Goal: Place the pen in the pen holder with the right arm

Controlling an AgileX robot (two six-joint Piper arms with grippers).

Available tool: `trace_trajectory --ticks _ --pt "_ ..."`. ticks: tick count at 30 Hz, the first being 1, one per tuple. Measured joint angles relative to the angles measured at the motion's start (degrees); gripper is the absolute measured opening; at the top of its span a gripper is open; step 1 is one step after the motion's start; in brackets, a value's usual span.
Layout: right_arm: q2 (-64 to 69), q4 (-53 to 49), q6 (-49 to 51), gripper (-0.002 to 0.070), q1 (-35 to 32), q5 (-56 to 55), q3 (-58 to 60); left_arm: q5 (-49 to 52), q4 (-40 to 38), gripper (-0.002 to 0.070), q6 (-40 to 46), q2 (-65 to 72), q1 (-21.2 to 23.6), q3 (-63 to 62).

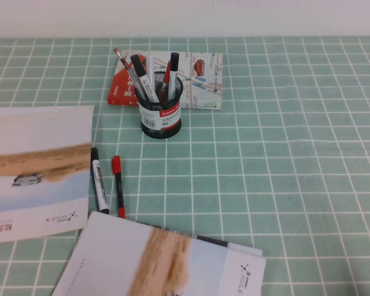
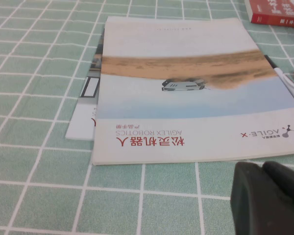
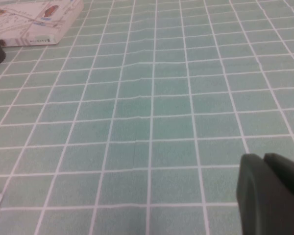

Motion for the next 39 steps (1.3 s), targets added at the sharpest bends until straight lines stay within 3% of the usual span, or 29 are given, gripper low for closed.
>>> trace_trajectory --ticks 16,21,26,30,35,39 --pt "0.0 2.2 0.0 -0.0020 0.0 -0.8 0.0 0.0 0.0 -0.0004 0.0 0.0 0.0 0.0" --pt "0.0 10.6 0.0 -0.0020 0.0 -6.4 0.0 0.0 0.0 -0.0004 0.0 0.0 0.0 0.0" --pt "0.0 26.6 0.0 -0.0020 0.0 -12.3 0.0 0.0 0.0 -0.0004 0.0 0.0 0.0 0.0" --pt "0.0 30.4 0.0 -0.0020 0.0 -15.1 0.0 0.0 0.0 -0.0004 0.0 0.0 0.0 0.0" --pt "1.4 32.5 0.1 -0.0020 -0.1 -10.5 -1.5 0.0 0.0 -0.0004 0.0 0.0 0.0 0.0" --pt "9.8 32.8 0.1 -0.0020 -0.1 -3.8 -7.7 0.0 0.0 -0.0004 0.0 0.0 0.0 0.0"
